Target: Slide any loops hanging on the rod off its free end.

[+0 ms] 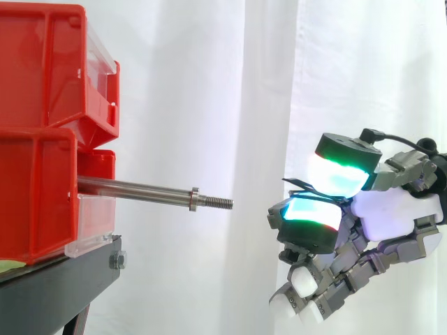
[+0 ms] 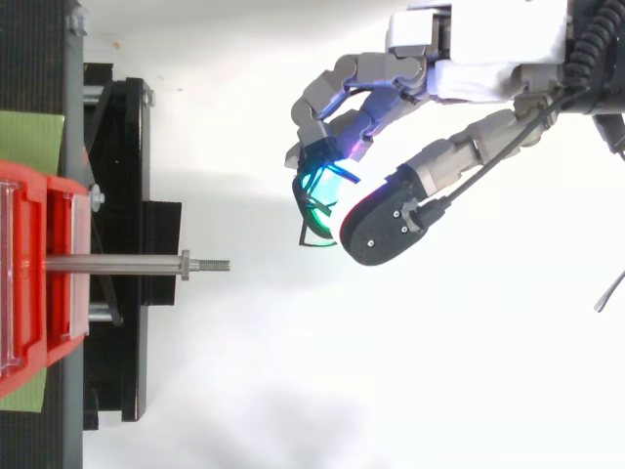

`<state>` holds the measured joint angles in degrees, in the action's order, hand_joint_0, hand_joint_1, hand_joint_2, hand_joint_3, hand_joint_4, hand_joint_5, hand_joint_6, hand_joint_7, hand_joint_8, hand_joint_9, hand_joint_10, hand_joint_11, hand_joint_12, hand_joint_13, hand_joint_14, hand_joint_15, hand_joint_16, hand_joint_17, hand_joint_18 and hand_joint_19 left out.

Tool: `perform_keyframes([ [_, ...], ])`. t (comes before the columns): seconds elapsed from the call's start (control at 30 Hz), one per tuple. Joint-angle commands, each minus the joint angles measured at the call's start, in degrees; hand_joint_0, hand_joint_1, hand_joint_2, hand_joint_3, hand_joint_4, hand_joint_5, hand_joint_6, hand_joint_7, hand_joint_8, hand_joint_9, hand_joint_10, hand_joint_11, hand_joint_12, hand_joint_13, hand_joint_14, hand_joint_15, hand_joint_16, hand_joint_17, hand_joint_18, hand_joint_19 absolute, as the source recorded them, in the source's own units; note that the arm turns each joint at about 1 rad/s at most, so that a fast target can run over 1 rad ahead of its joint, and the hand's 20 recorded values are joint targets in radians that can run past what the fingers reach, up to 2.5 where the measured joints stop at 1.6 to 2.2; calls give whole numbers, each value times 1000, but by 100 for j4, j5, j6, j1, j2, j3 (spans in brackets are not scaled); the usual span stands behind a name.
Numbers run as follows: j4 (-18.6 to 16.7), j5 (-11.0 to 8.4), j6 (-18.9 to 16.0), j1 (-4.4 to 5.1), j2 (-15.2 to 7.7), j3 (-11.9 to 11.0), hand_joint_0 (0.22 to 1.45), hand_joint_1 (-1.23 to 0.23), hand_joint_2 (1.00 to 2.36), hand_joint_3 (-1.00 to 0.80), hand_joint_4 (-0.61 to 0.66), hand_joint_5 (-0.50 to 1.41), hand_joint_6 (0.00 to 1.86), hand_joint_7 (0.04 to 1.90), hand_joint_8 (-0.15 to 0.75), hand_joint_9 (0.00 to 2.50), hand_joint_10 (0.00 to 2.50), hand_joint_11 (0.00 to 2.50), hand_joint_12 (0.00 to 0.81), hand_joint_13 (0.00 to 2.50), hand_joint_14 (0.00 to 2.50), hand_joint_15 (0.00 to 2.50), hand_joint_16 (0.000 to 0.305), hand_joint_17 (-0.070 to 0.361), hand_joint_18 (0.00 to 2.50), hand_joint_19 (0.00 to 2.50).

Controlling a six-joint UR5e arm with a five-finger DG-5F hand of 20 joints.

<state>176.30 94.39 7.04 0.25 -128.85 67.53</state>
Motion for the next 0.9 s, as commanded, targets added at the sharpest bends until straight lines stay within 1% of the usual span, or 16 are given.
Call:
perform_keyframes([
  [0.0, 1, 0, -1, 2, 0, -3, 625, -832, 1001, -484, 104, -215, 832, 1262, 221, 620, 5, 161, 238, 526, 0, 0, 38, 85, 443, 81],
  [0.17, 18, 0, -1, 2, 0, 6, 634, -849, 1000, -500, 88, -215, 831, 1245, 215, 613, 5, 153, 238, 522, 0, 0, 37, 84, 442, 59],
  [0.33, 36, 0, -36, -7, 0, 6, 591, -889, 1000, -500, 96, -212, 831, 1240, 216, 619, 4, 147, 232, 532, 0, 0, 38, 85, 459, 51],
  [0.53, 53, 0, -203, -16, 0, -3, 520, -880, 1000, -500, 122, -209, 837, 1200, 225, 636, 4, 149, 243, 556, 0, 0, 39, 89, 493, 55],
  [0.73, 133, 0, -265, -16, 0, -3, 431, -947, 1000, -500, 154, -209, 832, 1148, 248, 651, 4, 152, 267, 576, 0, 0, 46, 103, 522, 36],
  [0.87, 141, 0, -265, -16, 0, 6, 423, -950, 1000, -500, 158, -209, 831, 1132, 248, 650, 4, 149, 271, 575, 0, 0, 46, 104, 524, 38],
])
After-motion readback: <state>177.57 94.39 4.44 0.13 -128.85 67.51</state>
